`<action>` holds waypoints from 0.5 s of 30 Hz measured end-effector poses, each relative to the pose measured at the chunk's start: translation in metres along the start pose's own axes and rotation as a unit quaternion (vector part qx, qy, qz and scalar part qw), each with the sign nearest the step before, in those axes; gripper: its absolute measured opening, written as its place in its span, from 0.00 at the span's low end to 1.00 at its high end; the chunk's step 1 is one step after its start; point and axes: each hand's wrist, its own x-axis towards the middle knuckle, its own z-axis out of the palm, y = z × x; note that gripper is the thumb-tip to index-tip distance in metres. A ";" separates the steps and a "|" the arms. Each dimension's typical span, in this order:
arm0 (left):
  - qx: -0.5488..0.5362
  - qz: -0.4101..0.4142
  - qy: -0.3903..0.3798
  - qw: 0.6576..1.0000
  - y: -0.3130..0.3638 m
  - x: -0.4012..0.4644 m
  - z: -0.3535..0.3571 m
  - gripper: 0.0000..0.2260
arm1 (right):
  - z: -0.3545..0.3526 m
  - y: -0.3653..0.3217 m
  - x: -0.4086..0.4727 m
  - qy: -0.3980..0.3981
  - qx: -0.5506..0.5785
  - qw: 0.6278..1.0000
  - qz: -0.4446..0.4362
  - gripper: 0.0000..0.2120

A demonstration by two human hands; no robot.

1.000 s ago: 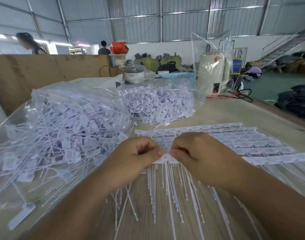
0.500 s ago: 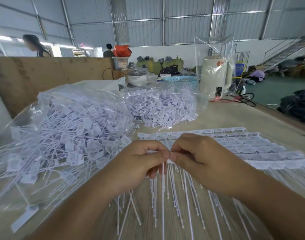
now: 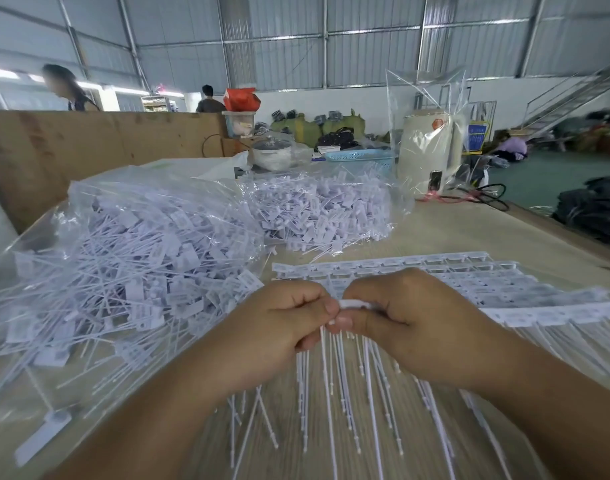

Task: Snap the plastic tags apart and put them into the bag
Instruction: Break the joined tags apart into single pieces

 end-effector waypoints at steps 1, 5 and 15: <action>-0.020 0.011 0.018 1.000 0.001 0.001 0.002 0.15 | 0.000 0.000 0.000 0.022 -0.011 1.000 0.001 0.16; -0.098 0.027 0.063 0.993 0.000 0.003 0.008 0.15 | 0.005 -0.001 0.000 0.094 -0.017 0.995 0.009 0.17; -0.345 0.019 0.086 0.935 0.003 0.004 0.015 0.10 | 0.013 -0.012 0.004 0.180 0.057 0.982 0.013 0.15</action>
